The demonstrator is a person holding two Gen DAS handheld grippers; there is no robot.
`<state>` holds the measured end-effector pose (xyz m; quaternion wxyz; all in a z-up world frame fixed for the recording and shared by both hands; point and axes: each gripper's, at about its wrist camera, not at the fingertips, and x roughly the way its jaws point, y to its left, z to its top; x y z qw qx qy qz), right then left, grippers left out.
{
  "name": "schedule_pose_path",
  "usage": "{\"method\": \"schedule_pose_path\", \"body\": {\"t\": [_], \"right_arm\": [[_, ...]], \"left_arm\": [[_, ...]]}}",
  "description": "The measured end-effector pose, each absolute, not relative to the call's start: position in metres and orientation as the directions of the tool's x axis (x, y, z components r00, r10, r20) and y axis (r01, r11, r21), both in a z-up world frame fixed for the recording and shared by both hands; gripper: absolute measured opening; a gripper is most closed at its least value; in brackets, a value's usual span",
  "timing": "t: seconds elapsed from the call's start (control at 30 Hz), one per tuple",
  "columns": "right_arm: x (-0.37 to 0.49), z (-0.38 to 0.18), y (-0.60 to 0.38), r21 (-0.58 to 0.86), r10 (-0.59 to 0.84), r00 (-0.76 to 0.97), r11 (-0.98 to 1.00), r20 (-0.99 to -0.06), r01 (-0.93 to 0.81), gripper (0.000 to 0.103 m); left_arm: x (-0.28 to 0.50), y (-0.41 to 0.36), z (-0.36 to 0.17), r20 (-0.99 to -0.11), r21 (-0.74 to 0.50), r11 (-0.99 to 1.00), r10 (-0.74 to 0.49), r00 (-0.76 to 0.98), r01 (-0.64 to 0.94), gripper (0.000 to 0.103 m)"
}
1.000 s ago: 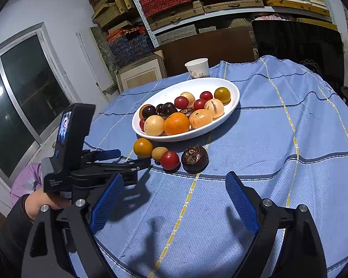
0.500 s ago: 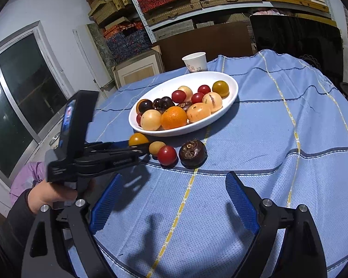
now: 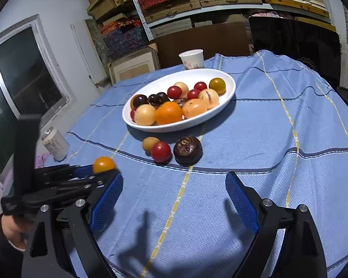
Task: Organize fruits
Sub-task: 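Grasp the yellow-orange tomato with the left tool while the right tool grasps the dark mangosteen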
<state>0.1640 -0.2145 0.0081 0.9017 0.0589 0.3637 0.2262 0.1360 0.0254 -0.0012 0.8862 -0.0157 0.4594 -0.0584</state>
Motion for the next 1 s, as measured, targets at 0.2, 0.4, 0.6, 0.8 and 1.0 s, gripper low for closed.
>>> {"method": "schedule_pose_path", "body": {"t": [0.2,0.4,0.6,0.8,1.0], "right_arm": [[0.178,0.008,-0.193,0.042,0.309,0.625,0.914,-0.717,-0.405,0.091],[0.215,-0.01,-0.18,-0.063,0.223,0.555,0.891,-0.802,-0.449,0.056],[0.235,-0.023,-0.176,0.021,0.28,0.521,0.894,-0.806,-0.448,0.058],[0.243,-0.024,-0.166,0.02,0.292,0.536,0.89,-0.792,-0.455,0.058],[0.247,-0.022,-0.163,0.024,0.297,0.554,0.895,-0.777,-0.446,0.041]], "left_arm": [[0.133,0.035,-0.004,-0.809,-0.114,0.99,-0.144,0.569,0.088,0.039],[0.137,0.045,-0.009,-0.809,-0.154,0.985,-0.169,0.562,0.075,0.039],[0.138,0.042,-0.01,-0.806,-0.136,0.987,-0.158,0.57,0.081,0.039],[0.137,0.04,-0.01,-0.804,-0.123,0.989,-0.147,0.577,0.081,0.039],[0.137,0.04,-0.01,-0.804,-0.121,0.989,-0.145,0.577,0.08,0.039]]}}
